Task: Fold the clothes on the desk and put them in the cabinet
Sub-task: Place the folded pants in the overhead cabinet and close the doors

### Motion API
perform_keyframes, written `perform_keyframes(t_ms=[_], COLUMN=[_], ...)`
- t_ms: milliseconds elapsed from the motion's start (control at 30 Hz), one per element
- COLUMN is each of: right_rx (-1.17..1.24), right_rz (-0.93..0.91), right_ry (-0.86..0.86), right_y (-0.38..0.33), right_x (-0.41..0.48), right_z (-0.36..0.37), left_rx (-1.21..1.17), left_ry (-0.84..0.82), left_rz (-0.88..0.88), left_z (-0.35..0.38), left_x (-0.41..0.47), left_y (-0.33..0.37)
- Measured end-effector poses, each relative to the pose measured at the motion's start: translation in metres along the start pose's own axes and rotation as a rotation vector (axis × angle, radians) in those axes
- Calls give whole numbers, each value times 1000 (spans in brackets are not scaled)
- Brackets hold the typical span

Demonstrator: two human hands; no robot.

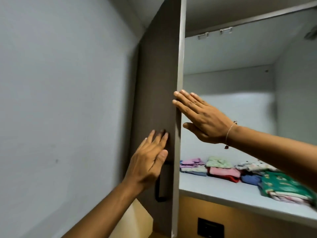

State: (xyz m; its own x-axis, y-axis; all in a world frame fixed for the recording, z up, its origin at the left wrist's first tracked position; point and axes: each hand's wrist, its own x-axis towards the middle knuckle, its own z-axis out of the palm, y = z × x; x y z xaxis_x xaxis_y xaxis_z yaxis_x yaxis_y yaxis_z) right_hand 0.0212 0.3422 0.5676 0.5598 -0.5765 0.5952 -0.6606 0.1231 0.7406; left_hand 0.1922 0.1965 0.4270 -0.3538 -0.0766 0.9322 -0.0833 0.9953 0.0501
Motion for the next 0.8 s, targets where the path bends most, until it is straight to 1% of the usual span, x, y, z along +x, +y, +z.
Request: perform_keyframes(t_ms=[67, 167, 267, 400, 633, 800], right_rx=[-62, -137, -177, -207, -232, -217], right_rz=[93, 234, 300, 366, 434, 497], right_ry=[-88, -238, -345, -382, -437, -449], right_y=[22, 45, 59, 67, 75, 69], right_x=[-35, -68, -78, -84, -84, -84], right_z=[10, 32, 56, 80, 103, 111], left_rx=[32, 161, 256, 318, 366, 363], left_ry=[-99, -223, -268, -299, -395, -368], left_rz=[-30, -30, -6, 29, 66, 113], left_z=[40, 89, 120, 138, 145, 151], left_x=[21, 42, 53, 58, 58, 56], left_y=[-3, -16, -28, -41, -68, -81])
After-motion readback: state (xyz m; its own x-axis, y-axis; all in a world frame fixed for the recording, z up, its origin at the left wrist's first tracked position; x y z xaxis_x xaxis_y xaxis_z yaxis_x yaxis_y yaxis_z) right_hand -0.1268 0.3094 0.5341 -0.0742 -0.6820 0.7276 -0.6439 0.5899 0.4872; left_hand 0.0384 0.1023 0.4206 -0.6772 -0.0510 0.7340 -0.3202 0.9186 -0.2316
